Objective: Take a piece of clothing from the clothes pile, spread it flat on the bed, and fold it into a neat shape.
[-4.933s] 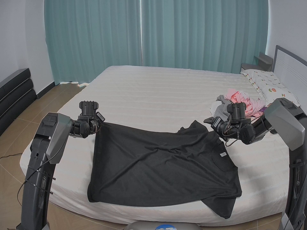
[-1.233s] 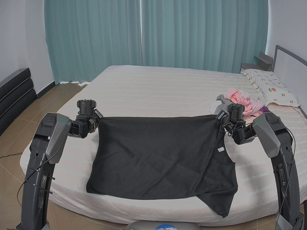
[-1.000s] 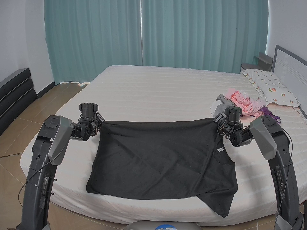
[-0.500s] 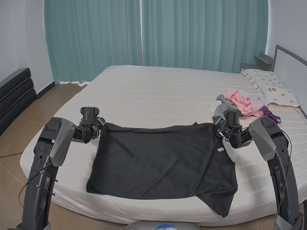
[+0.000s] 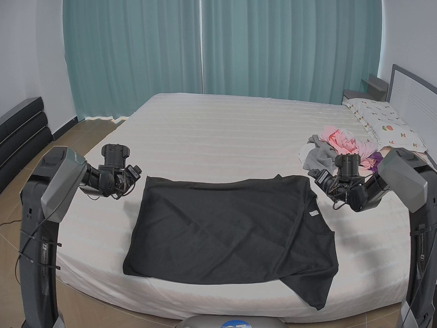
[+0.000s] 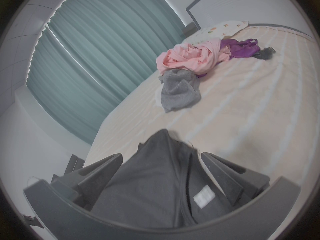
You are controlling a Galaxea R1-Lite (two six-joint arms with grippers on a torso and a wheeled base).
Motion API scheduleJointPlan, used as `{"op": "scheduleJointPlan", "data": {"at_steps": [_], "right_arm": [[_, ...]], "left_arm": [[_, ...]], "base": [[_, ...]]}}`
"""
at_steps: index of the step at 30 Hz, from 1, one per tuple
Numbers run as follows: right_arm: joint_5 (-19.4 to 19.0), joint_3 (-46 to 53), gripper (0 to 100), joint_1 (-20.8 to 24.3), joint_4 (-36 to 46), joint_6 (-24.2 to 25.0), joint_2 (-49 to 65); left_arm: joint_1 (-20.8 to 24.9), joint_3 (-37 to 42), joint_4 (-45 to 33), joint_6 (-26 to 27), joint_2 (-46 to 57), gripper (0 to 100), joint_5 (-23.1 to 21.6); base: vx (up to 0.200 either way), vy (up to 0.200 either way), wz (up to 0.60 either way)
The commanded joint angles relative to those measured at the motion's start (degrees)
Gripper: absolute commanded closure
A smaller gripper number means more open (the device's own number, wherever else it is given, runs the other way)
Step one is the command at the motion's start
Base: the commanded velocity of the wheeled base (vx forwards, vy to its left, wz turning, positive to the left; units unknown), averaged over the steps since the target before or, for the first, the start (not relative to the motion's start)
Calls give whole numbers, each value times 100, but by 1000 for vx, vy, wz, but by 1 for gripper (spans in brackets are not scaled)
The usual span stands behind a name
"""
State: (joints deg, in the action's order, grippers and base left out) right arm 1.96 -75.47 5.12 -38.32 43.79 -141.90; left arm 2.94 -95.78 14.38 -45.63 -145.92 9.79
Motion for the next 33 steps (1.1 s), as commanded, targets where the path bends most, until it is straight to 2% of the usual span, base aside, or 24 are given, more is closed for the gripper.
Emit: {"op": "scheduleJointPlan", "data": {"at_steps": [1, 7, 8, 14, 20, 24, 33], "right_arm": [[-495, 2546, 0, 226, -27, 235, 2184], [-706, 4023, 0, 402, -370, 306, 2913], [-706, 4058, 0, 402, -378, 306, 2922], [-750, 5095, 0, 604, -959, 455, 2922], [-899, 5499, 0, 622, -1416, 569, 2659], [-908, 5631, 0, 613, -1706, 578, 2456], [-1058, 6044, 0, 613, -1969, 587, 2404]], "left_arm": [[5, 2600, -6, -78, 2252, 0, -601], [146, 4103, -6, -227, 3087, 0, -689], [154, 4138, -6, -236, 3105, 0, -689], [532, 5184, 3, -623, 3606, 0, -1181], [682, 5544, 179, -834, 3544, 0, -1480], [699, 5702, 442, -842, 3465, 0, -1515], [743, 5781, 478, -842, 3078, 0, -1550]], "base": [[0, 0, 0], [0, 0, 0], [0, 0, 0], [0, 0, 0], [0, 0, 0], [0, 0, 0], [0, 0, 0]]}}
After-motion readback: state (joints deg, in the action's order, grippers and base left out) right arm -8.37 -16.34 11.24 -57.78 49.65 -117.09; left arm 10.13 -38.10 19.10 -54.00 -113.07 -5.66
